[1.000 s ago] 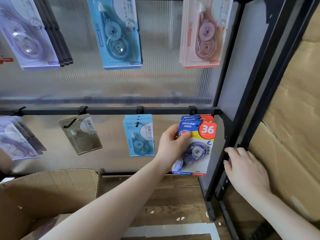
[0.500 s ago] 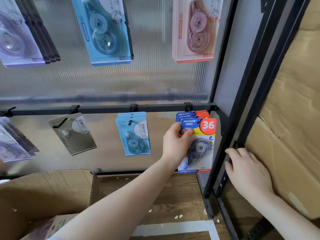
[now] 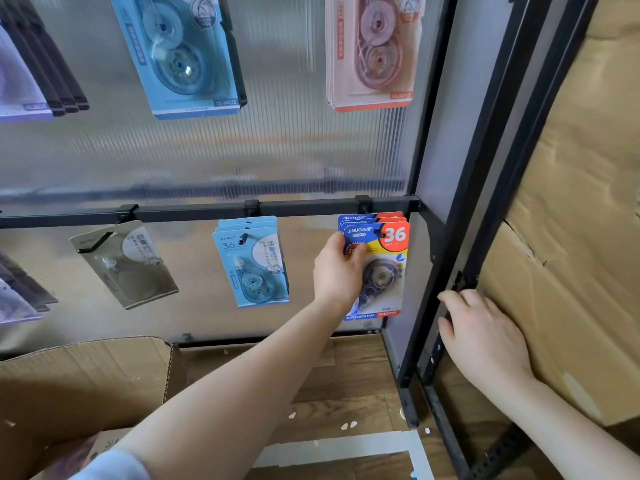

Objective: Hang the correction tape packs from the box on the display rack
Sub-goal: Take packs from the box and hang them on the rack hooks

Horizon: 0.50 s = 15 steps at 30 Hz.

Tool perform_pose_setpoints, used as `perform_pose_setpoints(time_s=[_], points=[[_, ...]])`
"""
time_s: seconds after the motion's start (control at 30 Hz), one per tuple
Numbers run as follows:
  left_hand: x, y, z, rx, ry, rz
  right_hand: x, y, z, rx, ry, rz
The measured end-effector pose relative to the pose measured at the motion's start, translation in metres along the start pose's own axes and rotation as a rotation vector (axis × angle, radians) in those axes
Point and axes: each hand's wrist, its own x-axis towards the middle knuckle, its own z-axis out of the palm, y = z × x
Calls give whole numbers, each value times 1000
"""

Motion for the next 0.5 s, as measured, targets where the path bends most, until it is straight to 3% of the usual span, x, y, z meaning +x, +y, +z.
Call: perform_pose_setpoints(time_s=[0.33, 0.5], points=[[-4, 2, -13, 250, 98, 13, 2, -5, -5, -5, 19, -25], [-18, -2, -39, 418, 98, 146, -1, -11, -4, -4, 18, -33]])
